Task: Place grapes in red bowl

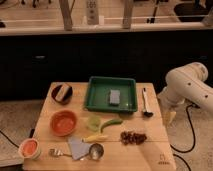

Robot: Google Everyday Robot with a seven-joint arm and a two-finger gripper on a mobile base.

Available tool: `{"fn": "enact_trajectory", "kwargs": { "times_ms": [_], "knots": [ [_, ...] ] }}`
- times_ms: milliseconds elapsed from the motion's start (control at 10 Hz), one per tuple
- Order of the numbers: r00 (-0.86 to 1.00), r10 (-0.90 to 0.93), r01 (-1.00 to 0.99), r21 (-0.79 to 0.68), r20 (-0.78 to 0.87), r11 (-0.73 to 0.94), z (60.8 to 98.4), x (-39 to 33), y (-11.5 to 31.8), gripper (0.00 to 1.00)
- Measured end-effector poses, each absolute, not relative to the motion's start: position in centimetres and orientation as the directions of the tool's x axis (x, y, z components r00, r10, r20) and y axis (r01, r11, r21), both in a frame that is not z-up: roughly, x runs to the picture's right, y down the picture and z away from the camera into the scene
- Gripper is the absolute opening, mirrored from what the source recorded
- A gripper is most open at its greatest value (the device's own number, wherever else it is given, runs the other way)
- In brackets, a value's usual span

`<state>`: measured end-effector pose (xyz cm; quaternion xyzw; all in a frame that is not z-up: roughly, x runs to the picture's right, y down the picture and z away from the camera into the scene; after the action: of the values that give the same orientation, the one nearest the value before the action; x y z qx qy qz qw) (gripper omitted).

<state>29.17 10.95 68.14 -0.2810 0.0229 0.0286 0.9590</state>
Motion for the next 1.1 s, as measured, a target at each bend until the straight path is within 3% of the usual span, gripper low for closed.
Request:
{"fn": "enact_trajectory", "kwargs": {
  "times_ms": [500, 1100],
  "knots": [
    [0.997, 0.04, -0.066, -0.539, -0.059, 0.84, 68.1, 29.1, 11.2, 0.8],
    [0.999, -0.011, -0.014, -0.566, -0.041, 0.824, 68.0, 27.9, 17.0, 0.8]
  ]
}}
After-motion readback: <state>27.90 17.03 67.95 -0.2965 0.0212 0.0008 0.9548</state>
